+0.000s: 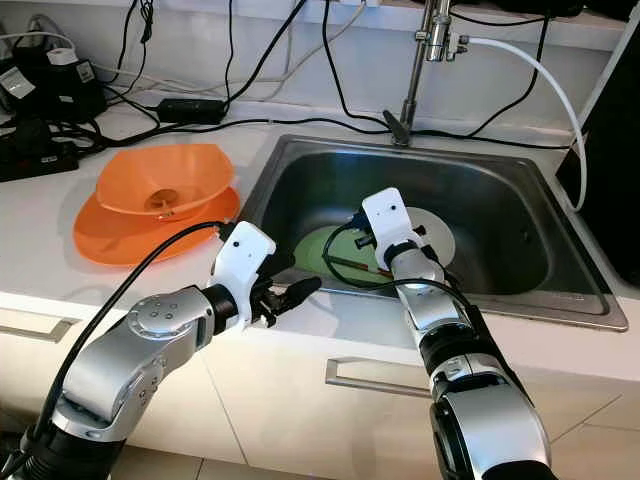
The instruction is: Kitchen organization
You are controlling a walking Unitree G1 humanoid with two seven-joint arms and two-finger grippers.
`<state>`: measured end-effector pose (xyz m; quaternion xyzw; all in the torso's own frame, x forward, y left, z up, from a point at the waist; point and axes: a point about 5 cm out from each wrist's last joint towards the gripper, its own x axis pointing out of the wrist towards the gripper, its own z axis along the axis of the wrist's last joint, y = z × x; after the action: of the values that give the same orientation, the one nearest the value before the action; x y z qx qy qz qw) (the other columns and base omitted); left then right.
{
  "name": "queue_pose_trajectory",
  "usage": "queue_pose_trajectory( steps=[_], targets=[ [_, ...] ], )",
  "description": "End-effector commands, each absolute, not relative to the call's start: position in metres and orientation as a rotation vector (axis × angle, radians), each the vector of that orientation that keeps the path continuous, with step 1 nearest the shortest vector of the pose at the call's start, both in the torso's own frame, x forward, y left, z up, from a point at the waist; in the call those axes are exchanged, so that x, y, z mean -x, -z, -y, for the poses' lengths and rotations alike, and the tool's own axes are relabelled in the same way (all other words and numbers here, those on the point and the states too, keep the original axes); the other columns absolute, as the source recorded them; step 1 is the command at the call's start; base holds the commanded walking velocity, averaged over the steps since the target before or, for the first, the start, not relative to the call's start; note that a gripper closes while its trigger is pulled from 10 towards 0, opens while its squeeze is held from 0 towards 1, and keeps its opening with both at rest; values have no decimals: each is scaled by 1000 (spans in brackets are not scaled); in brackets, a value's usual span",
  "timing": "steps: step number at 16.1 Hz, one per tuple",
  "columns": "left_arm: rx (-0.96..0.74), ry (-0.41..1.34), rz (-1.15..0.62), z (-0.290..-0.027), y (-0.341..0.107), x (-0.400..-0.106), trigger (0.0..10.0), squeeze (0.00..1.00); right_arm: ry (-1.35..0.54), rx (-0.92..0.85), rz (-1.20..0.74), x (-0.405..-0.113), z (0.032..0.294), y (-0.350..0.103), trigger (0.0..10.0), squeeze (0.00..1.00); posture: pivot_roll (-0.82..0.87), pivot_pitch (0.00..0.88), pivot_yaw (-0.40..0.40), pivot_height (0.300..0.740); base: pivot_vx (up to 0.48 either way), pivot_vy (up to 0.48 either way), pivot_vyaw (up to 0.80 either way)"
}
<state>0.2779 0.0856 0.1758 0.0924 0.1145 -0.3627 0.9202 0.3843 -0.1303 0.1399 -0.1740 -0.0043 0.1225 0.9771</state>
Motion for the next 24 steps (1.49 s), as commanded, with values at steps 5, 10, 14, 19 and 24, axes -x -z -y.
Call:
queue_pose_trajectory(
  steps=[5,10,14,19,24],
  targets=[
    [-302,585,-98,-93,-193,-296,10000,0,-288,283,79,-384,125,-151,10000,0,151,0,-35,740,0,0,0],
    [-482,353,266,-107,-242,-307,10000,0,-411,-65,223,-384,122,-190,10000,0,149,0,-38,740,0,0,0],
    [-569,292,405,-115,-247,-301,10000,0,-584,-179,230,-372,129,-190,10000,0,149,0,-35,740,0,0,0],
    [-737,279,456,-142,-241,-289,10000,0,-829,-277,224,-347,141,-185,10000,0,148,0,-29,740,0,0,0],
    [-865,314,420,-161,-228,-276,10000,0,-973,-289,205,-331,136,-177,10000,0,159,0,-24,740,0,0,0]
  ],
)
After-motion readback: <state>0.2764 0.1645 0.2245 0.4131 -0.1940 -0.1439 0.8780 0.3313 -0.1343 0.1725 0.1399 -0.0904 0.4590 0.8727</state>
